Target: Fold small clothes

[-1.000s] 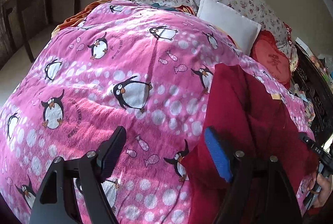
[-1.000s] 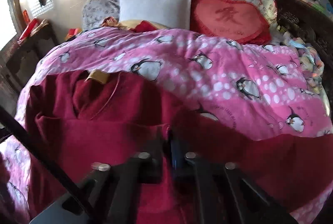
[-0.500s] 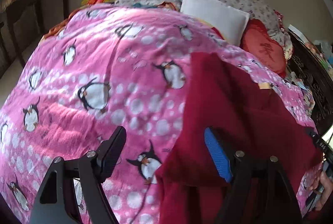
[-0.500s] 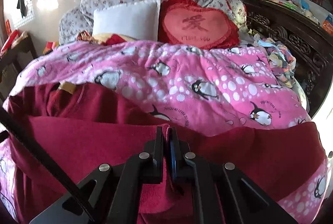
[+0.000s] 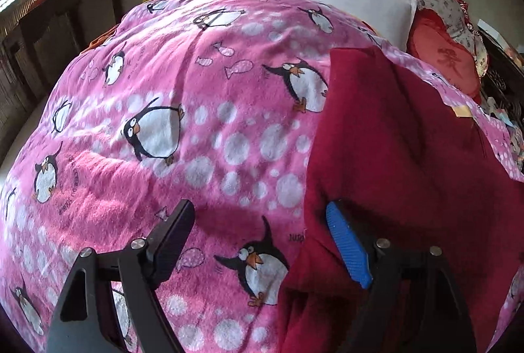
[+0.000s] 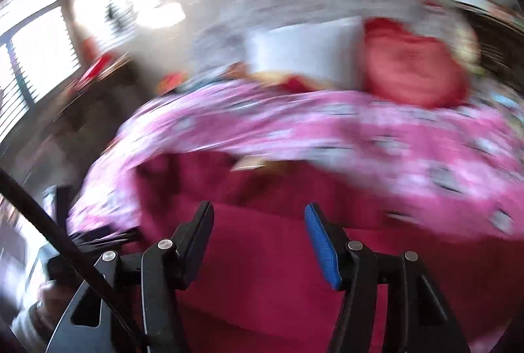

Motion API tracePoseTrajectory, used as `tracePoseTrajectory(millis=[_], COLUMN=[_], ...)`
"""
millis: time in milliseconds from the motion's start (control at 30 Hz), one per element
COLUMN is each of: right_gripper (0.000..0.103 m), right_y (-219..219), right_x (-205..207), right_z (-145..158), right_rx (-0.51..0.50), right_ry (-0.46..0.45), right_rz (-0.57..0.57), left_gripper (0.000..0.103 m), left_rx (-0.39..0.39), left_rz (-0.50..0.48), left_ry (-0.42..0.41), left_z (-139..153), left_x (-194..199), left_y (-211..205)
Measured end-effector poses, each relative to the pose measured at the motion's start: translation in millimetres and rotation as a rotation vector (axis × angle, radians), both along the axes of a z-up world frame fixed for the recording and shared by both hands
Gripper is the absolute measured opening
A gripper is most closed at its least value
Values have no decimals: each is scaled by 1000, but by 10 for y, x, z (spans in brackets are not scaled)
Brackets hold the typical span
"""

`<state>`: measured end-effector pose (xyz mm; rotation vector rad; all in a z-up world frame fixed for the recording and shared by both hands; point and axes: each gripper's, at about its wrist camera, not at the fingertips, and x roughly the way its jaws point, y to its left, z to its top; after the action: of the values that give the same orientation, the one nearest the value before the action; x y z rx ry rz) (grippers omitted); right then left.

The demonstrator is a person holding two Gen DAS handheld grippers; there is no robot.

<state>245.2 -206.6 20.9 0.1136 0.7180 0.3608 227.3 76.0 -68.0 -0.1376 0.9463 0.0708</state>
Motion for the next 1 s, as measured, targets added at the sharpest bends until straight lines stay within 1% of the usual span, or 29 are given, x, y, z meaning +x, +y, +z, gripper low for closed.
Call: tracePoseTrajectory(millis=[33, 100, 133, 167, 200, 233, 267, 300, 333, 367, 433, 500, 600, 667, 700, 733, 767, 800, 833, 867, 900, 967, 1000], right_gripper=[61, 52, 44, 39, 37, 33, 32, 32, 32, 32, 32, 32, 33, 42, 44, 44, 47, 49, 55, 56, 56, 57, 58], right_y=[236, 596, 817, 1008, 1099, 1244, 1309, 1347, 1331, 1300, 1186, 1071, 690, 227, 94, -163, -341, -445, -638, -726, -867, -1085, -1201], right_x=[70, 171, 241, 308, 342, 429, 516, 596, 653, 687, 664, 550, 151, -193, -285, -431, -512, -533, -529, -524, -558, -685, -763], right_z=[-44, -142, -230, -331, -402, -516, -594, -633, -627, -609, -562, -494, -382, -367, -375, -423, -493, -559, -713, -738, -707, -541, -473], right_rx=[-27, -81, -115, -145, -164, -218, -262, -296, -298, -277, -207, -203, -203, -227, -244, -275, -303, -314, -275, -225, -141, -51, -2], right_ry=[2, 2, 16, 40, 51, 65, 66, 34, -1, -6, 22, 35, 43, 45, 47, 51, 60, 76, 123, 130, 130, 129, 111], right_rz=[38, 88, 120, 148, 159, 148, 119, 84, 52, 27, 23, 27, 21, -58, -91, -156, -211, -243, -256, -245, -234, -248, -252], left_gripper=[82, 82, 82, 82, 82, 82, 82, 82, 82, 82, 82, 82, 82, 82, 82, 82, 82, 82, 82, 82, 82, 82, 82], left_rx=[-2, -18, -25, -34, -43, -49, -50, -42, -35, -36, -50, -54, -40, -41, -41, -37, -29, -23, -20, -17, -17, -22, -17], left_rz=[3, 0, -3, -6, -6, -3, 5, 10, 6, 1, 2, 6, -3, -19, -29, -36, -41, -46, -55, -71, -86, -105, -118], left_ry=[-5, -16, -18, -20, -26, -31, -39, -41, -35, -26, -24, -34, -66, -81, -85, -87, -88, -89, -87, -80, -73, -77, -79], left_z=[1, 14, 22, 38, 54, 64, 64, 45, 20, -7, -27, 14, 115, 181, 210, 234, 257, 274, 292, 312, 336, 399, 434], left_x=[-5, -38, -66, -87, -99, -102, -106, -101, -92, -83, -71, -94, -181, -237, -260, -277, -300, -316, -335, -357, -380, -454, -485], left_y=[7, 35, 41, 69, 88, 97, 112, 120, 123, 130, 148, 154, 120, 65, 21, -26, -98, -157, -227, -311, -387, -511, -577])
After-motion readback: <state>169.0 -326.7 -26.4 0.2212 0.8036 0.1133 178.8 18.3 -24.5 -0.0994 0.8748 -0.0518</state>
